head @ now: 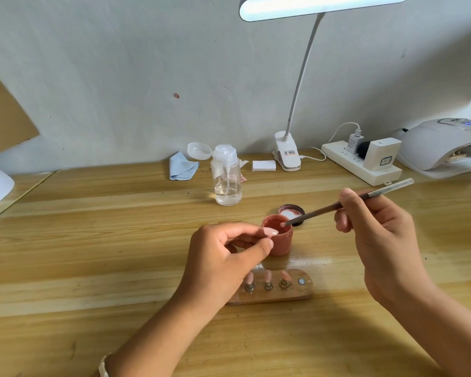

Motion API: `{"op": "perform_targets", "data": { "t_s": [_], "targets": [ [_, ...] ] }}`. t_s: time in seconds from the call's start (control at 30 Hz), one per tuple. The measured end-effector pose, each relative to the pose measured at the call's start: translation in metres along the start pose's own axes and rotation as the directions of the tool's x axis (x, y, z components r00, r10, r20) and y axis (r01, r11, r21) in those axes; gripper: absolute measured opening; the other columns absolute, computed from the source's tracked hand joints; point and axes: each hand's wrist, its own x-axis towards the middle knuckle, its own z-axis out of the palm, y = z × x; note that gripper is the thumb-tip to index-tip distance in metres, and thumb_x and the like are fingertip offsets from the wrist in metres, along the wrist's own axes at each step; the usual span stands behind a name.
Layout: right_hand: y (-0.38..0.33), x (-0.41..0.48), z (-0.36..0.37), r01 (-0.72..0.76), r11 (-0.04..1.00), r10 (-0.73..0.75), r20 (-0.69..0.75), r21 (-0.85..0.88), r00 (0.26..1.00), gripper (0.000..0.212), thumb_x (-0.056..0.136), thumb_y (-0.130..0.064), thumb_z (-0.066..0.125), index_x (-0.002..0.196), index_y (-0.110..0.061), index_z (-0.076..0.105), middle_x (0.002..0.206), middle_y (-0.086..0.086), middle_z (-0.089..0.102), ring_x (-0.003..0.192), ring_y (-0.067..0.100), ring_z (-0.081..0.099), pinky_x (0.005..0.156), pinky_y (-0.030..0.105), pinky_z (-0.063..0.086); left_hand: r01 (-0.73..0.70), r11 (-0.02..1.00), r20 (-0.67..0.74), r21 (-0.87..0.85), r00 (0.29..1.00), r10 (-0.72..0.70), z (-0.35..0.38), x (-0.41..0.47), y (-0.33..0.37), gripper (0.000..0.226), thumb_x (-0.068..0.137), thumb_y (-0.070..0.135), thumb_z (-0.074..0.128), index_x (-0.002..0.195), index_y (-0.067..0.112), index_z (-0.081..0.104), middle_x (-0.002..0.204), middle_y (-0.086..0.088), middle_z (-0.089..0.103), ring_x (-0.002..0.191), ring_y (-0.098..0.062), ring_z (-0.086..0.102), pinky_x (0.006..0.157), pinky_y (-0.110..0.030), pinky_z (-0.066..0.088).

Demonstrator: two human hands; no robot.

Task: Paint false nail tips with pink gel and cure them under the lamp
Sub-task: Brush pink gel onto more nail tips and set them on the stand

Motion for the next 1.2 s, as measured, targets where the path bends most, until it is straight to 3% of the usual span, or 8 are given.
{"op": "perform_targets", "data": {
  "t_s": [0.1,0.23,0.4,0.53,0.63,0.93,1.03,1.2],
  "targets": [
    [-0.0006,-0.0006,0.0005,0.001,1.000,-0.001,0.011,0.017,1.000,0.025,0.099,-0.019,0.060,0.075,-0.015,0.064,0.052,-0.006,0.055,0.056,0.004,0.048,0.062,0.009,0.041,-0.024,1.000,0.001,-0.011,1.000,0.024,-0.0004,-0.0008,0.0018,0.020,0.079,0.006,0.081,0.084,0.025,0.080,0.083,0.004,0.077,0.067,-0.035,0.069,0.055,-0.037,0.057],
    [-0.0019,-0.0001,0.0002,-0.033,0.998,0.032,0.025,0.054,0.999,0.026,0.097,-0.025,0.061,0.072,-0.021,0.066,0.055,-0.003,0.055,0.062,0.011,0.047,0.069,0.022,0.041,-0.042,0.998,0.002,-0.050,0.999,0.042,-0.0014,-0.0020,0.0047,0.020,0.077,0.001,0.081,0.083,0.021,0.080,0.082,0.002,0.077,0.072,-0.024,0.071,0.053,-0.019,0.056],
    [-0.0041,-0.0048,0.0026,-0.039,0.995,0.026,0.133,0.090,0.991,0.025,0.083,-0.042,0.064,0.068,-0.023,0.069,0.055,-0.002,0.055,0.060,0.008,0.051,0.067,0.013,0.046,-0.068,0.998,0.010,-0.010,0.998,0.068,-0.0016,-0.0016,0.0035,0.020,0.077,0.007,0.083,0.082,0.026,0.079,0.081,0.004,0.076,0.061,-0.027,0.068,0.046,-0.032,0.056],
    [-0.0041,-0.0078,0.0058,0.004,0.998,-0.015,0.194,0.056,0.981,0.026,0.087,-0.037,0.062,0.065,-0.028,0.071,0.054,-0.005,0.056,0.059,0.005,0.052,0.067,0.010,0.044,-0.103,0.992,0.001,0.069,0.995,0.103,-0.0013,-0.0004,0.0012,0.023,0.076,0.010,0.084,0.084,0.031,0.078,0.081,0.010,0.076,0.059,-0.025,0.068,0.050,-0.027,0.054],
    [-0.0057,-0.0082,0.0055,0.000,0.998,-0.013,0.196,0.066,0.981,0.025,0.086,-0.038,0.062,0.066,-0.027,0.072,0.055,-0.005,0.057,0.059,0.005,0.052,0.066,0.010,0.044,-0.096,0.992,-0.003,0.080,0.995,0.097,-0.0019,-0.0002,0.0000,0.021,0.076,0.011,0.085,0.083,0.030,0.078,0.080,0.010,0.076,0.057,-0.024,0.068,0.048,-0.022,0.052],
    [-0.0007,-0.0020,0.0012,-0.019,1.000,0.019,0.056,-0.013,0.998,0.029,0.098,-0.017,0.062,0.069,-0.013,0.063,0.051,-0.006,0.055,0.056,0.003,0.050,0.064,0.008,0.042,-0.084,0.996,0.013,0.037,0.996,0.084,-0.0025,-0.0012,0.0039,0.021,0.078,0.007,0.082,0.082,0.027,0.079,0.083,0.006,0.077,0.064,-0.028,0.069,0.047,-0.034,0.056],
    [-0.0015,-0.0021,0.0007,-0.023,1.000,0.023,0.038,-0.007,0.999,0.031,0.096,-0.022,0.063,0.066,-0.017,0.062,0.052,-0.004,0.054,0.057,0.005,0.048,0.062,0.008,0.041,-0.085,0.995,0.011,0.047,0.996,0.085,-0.0024,-0.0016,0.0042,0.022,0.078,0.007,0.082,0.083,0.028,0.079,0.082,0.006,0.076,0.063,-0.029,0.069,0.050,-0.036,0.057],
    [-0.0054,-0.0070,0.0053,-0.027,0.997,0.018,0.134,0.067,0.991,0.026,0.086,-0.036,0.063,0.065,-0.020,0.066,0.054,-0.004,0.056,0.059,0.005,0.052,0.066,0.009,0.044,-0.070,0.996,0.005,0.060,0.998,0.070,-0.0016,-0.0018,0.0021,0.021,0.078,0.010,0.083,0.083,0.031,0.079,0.081,0.007,0.076,0.056,-0.030,0.066,0.041,-0.047,0.054]
  ]
}}
